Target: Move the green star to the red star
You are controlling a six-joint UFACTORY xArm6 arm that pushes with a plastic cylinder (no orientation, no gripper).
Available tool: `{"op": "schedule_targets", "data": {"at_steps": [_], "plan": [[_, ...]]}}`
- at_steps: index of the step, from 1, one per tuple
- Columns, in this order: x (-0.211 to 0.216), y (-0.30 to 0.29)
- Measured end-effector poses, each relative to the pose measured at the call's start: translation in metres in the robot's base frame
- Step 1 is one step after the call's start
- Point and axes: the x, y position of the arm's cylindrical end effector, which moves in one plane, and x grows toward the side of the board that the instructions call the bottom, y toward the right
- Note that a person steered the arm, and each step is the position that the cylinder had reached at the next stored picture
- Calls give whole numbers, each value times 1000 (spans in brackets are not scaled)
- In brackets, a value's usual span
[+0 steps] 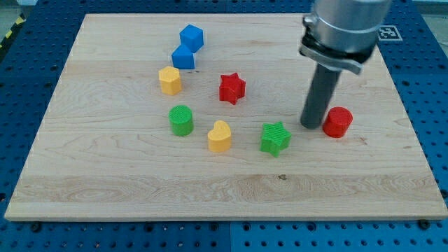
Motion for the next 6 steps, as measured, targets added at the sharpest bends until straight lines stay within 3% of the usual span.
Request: {"op": "schedule_targets", "data": {"at_steps": [1, 2, 3, 6], "plan": [[33, 5], [50, -37], [54, -75], [39, -75]]}}
